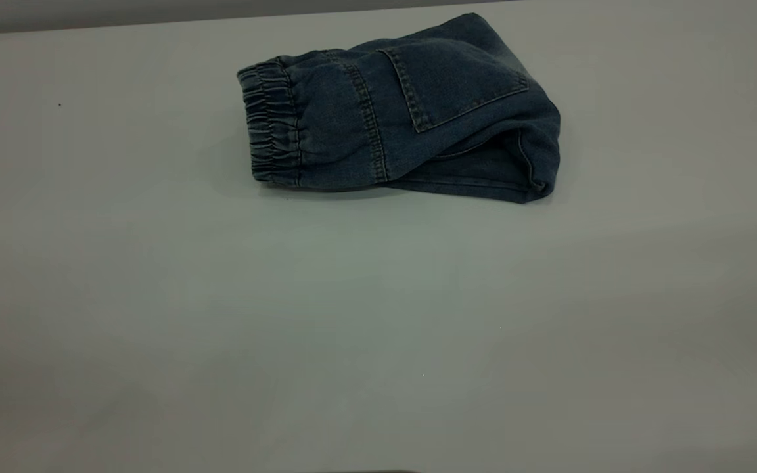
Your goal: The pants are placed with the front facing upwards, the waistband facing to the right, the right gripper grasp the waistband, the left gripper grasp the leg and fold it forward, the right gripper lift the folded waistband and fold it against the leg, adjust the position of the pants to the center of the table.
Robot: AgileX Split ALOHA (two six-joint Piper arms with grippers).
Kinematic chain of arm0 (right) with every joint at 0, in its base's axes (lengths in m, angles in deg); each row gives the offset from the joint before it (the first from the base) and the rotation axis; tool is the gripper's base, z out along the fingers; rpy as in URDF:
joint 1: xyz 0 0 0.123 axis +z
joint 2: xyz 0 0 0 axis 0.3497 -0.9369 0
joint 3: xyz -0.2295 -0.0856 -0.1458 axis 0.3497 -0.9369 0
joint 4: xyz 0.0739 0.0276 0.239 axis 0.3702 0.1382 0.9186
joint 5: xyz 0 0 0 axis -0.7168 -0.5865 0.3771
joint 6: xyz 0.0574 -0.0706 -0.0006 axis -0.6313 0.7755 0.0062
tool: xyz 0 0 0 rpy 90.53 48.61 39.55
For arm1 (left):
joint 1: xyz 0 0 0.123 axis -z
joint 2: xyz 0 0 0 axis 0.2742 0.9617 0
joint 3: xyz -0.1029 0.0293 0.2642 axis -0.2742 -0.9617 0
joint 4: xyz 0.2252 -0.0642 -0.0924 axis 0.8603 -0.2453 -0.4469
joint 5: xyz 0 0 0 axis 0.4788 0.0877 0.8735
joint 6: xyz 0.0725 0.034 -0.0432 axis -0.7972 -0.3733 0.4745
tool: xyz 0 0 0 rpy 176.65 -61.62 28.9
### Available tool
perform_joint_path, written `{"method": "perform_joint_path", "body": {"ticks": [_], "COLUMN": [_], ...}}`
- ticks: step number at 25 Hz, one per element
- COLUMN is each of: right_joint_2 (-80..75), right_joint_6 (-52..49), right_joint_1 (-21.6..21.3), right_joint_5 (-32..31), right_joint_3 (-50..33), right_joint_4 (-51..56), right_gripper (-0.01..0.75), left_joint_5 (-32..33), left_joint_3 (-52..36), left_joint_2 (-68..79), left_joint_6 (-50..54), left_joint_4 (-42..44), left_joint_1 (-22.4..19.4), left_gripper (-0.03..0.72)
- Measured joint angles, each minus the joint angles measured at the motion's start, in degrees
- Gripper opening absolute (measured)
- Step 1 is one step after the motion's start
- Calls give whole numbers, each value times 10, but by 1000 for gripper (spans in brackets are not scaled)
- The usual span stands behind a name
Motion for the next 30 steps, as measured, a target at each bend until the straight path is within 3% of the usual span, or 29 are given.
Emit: {"method": "perform_joint_path", "body": {"ticks": [9,11,16,20,23,30], "right_joint_2": [2,8,33,34,34,34], "right_joint_6": [0,0,0,0,0,0], "right_joint_1": [0,0,0,-7,-10,-10], "right_joint_5": [1,2,2,2,2,2], "right_joint_3": [0,0,0,0,0,0], "right_joint_4": [0,0,0,1,2,3], "right_gripper": [568,568,568,568,568,568], "left_joint_5": [-2,-3,-3,-2,-1,1], "left_joint_3": [0,0,0,0,0,0], "left_joint_2": [-8,-17,-48,-89,-120,-126], "left_joint_6": [0,0,0,0,0,0], "left_joint_4": [0,0,0,0,0,0], "left_joint_1": [-6,-38,-198,-290,-314,-315], "left_gripper": [496,496,496,496,496,496]}}
